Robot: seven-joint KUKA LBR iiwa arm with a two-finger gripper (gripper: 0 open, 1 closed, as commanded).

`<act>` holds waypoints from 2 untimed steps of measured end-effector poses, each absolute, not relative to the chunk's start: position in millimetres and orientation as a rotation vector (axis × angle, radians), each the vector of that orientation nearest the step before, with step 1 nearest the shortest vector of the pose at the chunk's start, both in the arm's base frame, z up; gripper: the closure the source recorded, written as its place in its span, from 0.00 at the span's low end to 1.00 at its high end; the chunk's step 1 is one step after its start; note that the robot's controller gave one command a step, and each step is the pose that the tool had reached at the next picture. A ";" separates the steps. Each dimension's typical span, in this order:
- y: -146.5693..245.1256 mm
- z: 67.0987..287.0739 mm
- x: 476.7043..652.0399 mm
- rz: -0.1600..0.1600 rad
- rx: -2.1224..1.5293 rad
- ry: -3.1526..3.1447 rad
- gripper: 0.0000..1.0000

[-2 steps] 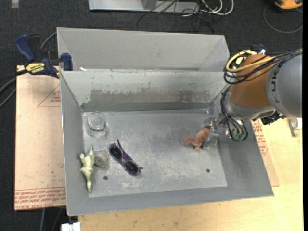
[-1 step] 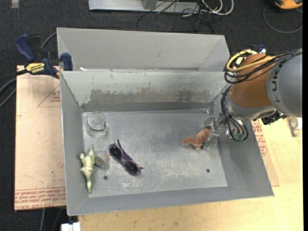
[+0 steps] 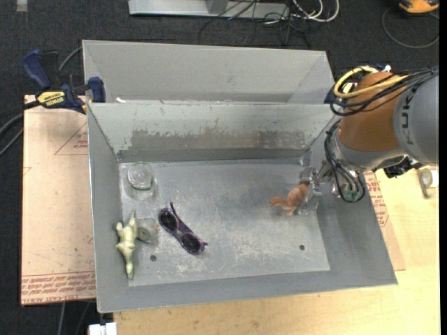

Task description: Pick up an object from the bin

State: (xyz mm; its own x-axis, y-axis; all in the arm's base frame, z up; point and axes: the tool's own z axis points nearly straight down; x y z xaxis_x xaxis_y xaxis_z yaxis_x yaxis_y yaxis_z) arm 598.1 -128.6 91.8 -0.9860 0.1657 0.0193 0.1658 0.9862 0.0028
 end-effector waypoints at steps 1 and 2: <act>-128.9 116.3 600.0 -0.006 -0.260 -3.118 1.00; -129.1 134.4 600.8 -0.005 -0.260 -3.122 1.00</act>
Offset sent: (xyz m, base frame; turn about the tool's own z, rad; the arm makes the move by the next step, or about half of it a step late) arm 0.0000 0.0000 0.0746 0.0000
